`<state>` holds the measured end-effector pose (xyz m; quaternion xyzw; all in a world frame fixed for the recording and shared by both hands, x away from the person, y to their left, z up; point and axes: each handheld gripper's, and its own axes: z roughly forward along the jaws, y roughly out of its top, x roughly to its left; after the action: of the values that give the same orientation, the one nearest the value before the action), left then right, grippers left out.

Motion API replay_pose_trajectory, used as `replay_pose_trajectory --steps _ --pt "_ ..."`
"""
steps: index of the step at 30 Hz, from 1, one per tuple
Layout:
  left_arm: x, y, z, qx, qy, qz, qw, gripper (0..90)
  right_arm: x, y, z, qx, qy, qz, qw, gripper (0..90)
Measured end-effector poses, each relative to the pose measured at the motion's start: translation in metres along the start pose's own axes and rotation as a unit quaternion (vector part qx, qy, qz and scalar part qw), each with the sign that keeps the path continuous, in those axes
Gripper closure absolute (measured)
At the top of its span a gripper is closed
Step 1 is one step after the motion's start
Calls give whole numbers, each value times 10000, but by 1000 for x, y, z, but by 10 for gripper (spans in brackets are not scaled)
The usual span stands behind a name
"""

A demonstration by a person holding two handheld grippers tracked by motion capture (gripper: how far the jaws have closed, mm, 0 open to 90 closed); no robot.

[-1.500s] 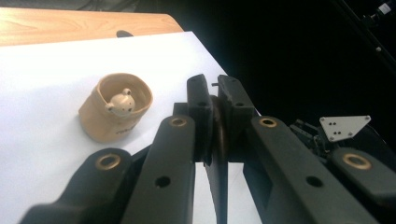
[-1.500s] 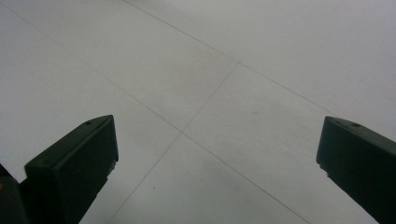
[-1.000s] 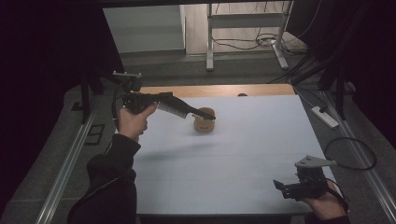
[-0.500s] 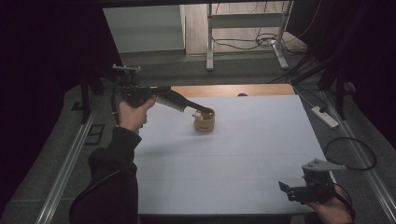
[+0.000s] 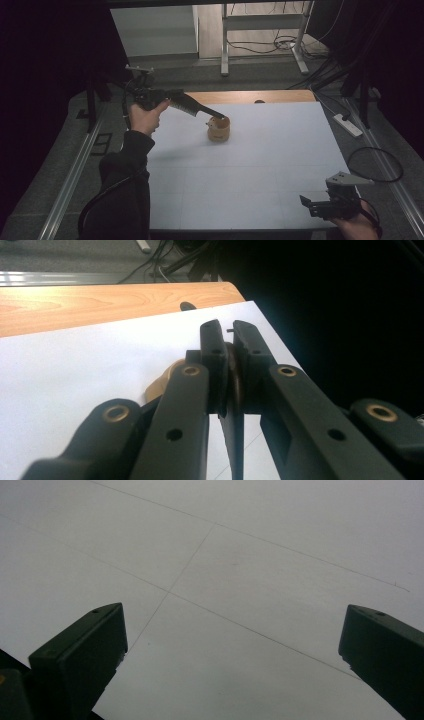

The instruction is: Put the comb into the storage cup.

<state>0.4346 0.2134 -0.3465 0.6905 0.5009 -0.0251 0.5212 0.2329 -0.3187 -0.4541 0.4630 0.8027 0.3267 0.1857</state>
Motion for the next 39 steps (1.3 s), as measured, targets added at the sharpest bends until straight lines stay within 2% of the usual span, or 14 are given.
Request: replay_pose_trajectory --steps 17,27,39 --pt "2 9 23 174 293 5 9994 836 -1 -1 -3 -94 33 71 9999 0" --pt "5 10 38 315 379 -44 9988 836 -2 -1 -2 -71 43 72 9999 0" --pt "12 8 48 432 441 -145 9980 836 -2 -1 -1 -30 48 88 9999 0"
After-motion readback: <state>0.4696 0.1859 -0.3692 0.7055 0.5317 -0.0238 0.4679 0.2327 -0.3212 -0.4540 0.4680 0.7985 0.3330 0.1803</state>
